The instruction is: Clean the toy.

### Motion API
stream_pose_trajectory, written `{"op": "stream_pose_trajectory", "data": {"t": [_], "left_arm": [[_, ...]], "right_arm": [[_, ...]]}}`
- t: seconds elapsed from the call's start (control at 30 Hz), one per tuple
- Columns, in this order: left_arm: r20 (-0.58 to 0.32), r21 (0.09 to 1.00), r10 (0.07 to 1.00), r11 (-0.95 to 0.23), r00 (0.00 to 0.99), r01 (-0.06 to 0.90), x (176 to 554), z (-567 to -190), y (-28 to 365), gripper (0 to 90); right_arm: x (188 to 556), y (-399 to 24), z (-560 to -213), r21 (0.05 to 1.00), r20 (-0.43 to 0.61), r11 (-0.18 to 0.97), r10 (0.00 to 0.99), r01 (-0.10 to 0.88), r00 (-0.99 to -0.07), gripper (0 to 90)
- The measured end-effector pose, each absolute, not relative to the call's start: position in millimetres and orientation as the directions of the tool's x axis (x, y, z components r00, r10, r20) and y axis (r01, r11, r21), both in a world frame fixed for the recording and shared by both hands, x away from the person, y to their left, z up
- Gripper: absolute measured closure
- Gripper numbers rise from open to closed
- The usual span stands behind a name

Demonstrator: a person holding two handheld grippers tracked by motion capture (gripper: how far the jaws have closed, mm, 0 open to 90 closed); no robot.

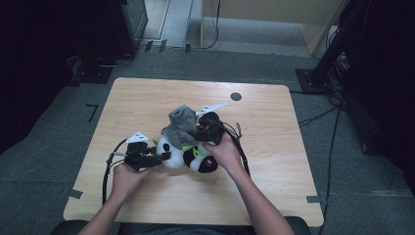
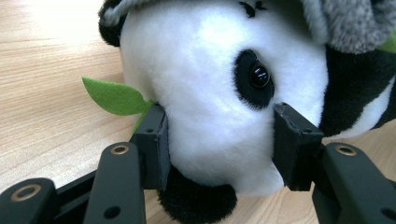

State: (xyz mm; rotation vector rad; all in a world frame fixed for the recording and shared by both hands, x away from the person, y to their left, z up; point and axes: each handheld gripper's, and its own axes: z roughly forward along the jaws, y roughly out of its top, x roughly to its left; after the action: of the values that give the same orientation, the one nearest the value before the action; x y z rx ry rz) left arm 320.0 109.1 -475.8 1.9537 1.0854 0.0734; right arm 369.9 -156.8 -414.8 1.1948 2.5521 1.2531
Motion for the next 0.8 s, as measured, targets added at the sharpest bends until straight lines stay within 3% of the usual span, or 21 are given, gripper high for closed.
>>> {"op": "stream_pose_trajectory", "data": {"t": [0.63, 0.8], "left_arm": [[-0.352, 0.724, 0.705, -0.213, 0.616, 0.656, 319.2, -477.6, 110.5, 45.1], [-0.333, 0.739, 0.703, -0.219, 0.628, 0.637, 316.3, -479.0, 110.5, 44.5]], "right_arm": [[375.2, -198.2, -399.3, 0.727, 0.213, 0.308, 0.748, 0.613, -0.628, 79.4], [367.7, -197.0, -380.2, 0.772, 0.242, 0.263, 0.721, 0.579, -0.650, 79.8]]}}
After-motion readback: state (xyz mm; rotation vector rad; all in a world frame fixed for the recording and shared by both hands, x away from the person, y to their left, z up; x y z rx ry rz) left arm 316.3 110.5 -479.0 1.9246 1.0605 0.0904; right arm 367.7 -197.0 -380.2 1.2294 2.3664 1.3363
